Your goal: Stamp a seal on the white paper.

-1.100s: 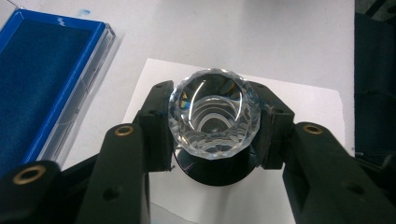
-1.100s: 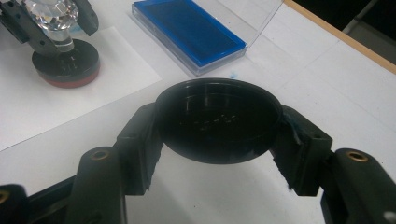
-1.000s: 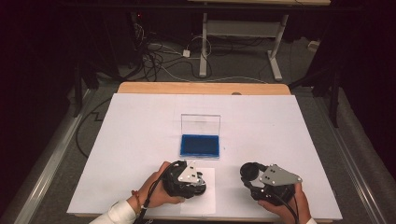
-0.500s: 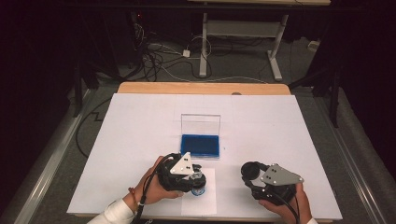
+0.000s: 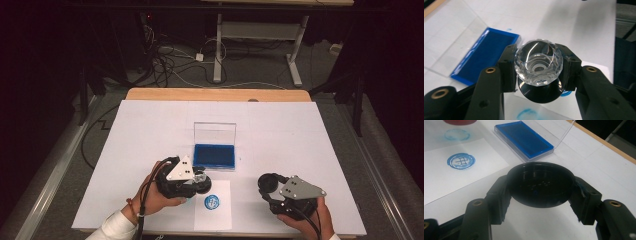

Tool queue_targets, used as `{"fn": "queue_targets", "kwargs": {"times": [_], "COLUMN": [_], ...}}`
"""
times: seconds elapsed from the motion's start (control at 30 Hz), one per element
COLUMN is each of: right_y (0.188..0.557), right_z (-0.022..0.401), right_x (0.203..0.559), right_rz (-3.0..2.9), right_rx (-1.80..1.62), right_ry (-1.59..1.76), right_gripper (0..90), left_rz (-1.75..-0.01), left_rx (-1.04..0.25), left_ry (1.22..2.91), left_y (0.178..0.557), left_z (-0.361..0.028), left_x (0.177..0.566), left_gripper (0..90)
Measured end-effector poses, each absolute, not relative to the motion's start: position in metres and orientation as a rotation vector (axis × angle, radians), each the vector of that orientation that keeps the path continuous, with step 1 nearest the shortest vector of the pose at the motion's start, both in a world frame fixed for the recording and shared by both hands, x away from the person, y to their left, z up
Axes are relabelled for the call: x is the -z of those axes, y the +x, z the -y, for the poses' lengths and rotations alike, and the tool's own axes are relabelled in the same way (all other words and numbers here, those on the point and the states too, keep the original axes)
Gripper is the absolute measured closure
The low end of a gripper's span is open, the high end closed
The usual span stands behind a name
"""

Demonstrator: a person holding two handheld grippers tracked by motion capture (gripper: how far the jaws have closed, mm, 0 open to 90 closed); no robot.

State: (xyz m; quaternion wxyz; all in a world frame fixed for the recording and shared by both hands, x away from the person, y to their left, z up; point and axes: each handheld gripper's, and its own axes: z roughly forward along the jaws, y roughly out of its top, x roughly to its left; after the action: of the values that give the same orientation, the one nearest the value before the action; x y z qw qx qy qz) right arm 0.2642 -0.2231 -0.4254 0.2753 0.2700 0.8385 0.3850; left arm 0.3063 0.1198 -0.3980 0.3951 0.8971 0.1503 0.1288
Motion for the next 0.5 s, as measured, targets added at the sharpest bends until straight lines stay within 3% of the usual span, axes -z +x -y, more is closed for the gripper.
{"fn": "queue_targets", "kwargs": {"times": [0.5], "right_y": [0.266], "right_z": [0.226], "right_x": [0.425], "right_rz": [-2.247], "right_rx": [-1.040], "right_ry": [0.732], "right_gripper": [38.7], "left_rz": [-0.460], "left_rx": [-0.388], "left_ry": [2.257], "left_y": [0.308], "left_z": [-0.146], "left_x": [0.393], "left_gripper": [54.5]}}
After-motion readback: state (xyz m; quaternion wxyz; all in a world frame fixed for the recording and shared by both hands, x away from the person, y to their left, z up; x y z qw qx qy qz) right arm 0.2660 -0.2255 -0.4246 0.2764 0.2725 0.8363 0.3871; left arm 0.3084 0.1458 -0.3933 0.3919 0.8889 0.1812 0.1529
